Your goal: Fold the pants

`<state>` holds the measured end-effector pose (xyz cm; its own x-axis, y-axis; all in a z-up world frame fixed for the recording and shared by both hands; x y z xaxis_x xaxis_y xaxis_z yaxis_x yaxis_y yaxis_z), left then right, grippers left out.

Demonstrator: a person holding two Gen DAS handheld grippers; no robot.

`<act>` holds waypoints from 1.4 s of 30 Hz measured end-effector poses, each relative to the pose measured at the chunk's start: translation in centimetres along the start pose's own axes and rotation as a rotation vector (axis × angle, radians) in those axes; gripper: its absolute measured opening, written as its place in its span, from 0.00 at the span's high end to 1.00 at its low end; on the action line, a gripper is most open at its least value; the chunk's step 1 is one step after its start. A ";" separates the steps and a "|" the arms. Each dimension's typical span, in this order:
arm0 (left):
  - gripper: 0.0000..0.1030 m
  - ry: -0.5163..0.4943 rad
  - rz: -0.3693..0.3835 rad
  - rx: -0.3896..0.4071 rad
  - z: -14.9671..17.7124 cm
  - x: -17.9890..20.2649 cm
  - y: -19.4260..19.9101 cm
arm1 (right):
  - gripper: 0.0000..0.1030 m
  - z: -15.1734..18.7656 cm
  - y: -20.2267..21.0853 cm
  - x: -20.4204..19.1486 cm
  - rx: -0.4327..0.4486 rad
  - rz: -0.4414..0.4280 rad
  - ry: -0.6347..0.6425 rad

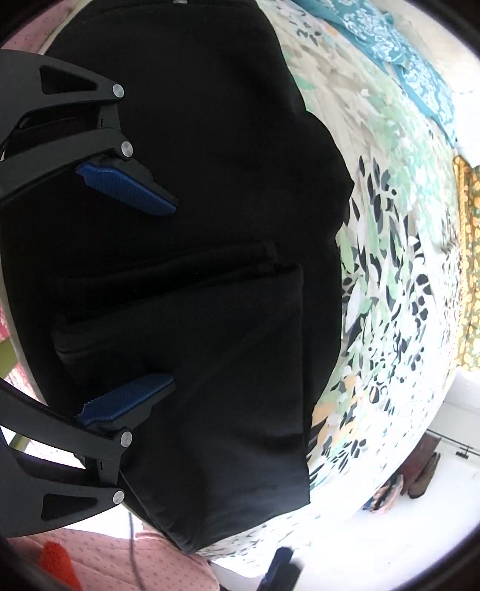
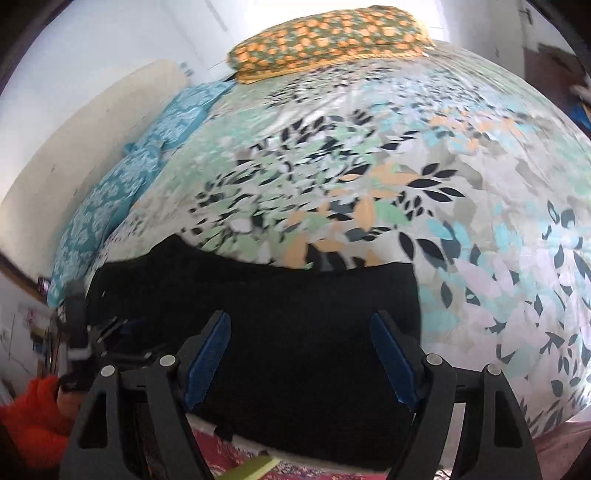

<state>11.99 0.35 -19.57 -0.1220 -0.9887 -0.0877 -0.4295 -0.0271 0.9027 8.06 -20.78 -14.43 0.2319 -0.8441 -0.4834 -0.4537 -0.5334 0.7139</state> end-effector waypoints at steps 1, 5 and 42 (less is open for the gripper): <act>0.13 -0.002 -0.002 0.002 0.1 0.1 -0.1 | 0.19 0.8 -0.5 -0.4 -0.020 -0.009 0.003; 0.12 -0.009 -0.002 0.006 0.2 0.2 -0.1 | 0.19 4.5 -4.8 0.7 -0.192 -0.001 -0.080; 0.09 0.585 -0.059 -0.196 -0.1 -32.2 -2.3 | 0.19 3.0 -1.3 -1.1 0.010 -0.072 -0.032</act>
<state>17.06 32.26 -18.80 0.4315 -0.9004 0.0558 -0.2414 -0.0557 0.9688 5.84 -18.98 -16.35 0.2366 -0.8014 -0.5493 -0.4453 -0.5919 0.6718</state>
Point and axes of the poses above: each gripper's, at about its wrist camera, not at the fingertips, and y roughly against the way its jaws point, x to its right, z to its underside, the point moved 2 cm from there along -y, roughly the way its jaws point, and after that the axes turned 13 degrees about -z, right-handed, at the moved point
